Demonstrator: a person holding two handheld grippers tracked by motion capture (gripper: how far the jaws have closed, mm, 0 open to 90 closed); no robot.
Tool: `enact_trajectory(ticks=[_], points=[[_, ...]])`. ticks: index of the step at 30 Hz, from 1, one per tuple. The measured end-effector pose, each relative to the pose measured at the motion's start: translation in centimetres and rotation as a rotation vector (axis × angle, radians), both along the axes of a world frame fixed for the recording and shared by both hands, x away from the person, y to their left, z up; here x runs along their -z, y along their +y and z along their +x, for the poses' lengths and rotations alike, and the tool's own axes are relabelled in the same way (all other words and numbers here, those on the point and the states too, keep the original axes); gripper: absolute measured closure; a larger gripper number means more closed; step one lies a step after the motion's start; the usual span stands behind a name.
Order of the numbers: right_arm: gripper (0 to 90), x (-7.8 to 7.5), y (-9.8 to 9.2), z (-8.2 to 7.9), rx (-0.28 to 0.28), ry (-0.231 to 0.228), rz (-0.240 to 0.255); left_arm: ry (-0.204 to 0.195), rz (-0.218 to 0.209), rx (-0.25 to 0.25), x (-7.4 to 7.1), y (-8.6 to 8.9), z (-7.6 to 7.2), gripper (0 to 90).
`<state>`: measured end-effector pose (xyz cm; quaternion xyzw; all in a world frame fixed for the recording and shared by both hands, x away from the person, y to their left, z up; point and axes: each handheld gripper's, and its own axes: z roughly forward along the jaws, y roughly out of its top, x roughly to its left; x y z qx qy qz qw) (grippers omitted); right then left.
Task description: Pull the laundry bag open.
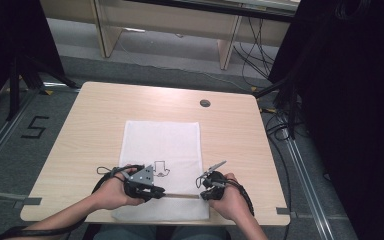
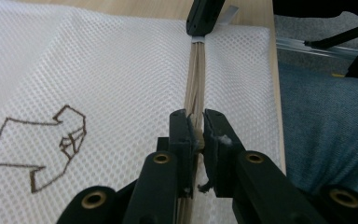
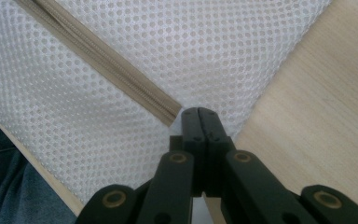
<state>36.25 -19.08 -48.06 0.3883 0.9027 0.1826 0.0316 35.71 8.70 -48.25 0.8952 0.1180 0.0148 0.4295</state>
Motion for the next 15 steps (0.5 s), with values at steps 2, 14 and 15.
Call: enact_trajectory(ticks=[2, 14, 15], points=[[90.0, 0.02, -0.03, 0.07, -0.007, -0.001, 0.001, 0.004, -0.010, 0.003, -0.08, 0.16, 0.05, 82.1], [90.0, 0.00, -0.03, -0.04, 0.016, 0.004, 0.003, -0.014, 0.000, -0.002, -0.01, 0.62, -0.14, 82.0], [90.0, -0.02, -0.01, -0.03, 0.013, 0.004, 0.001, -0.010, 0.001, 0.000, -0.01, 0.79, -0.16, 82.0]])
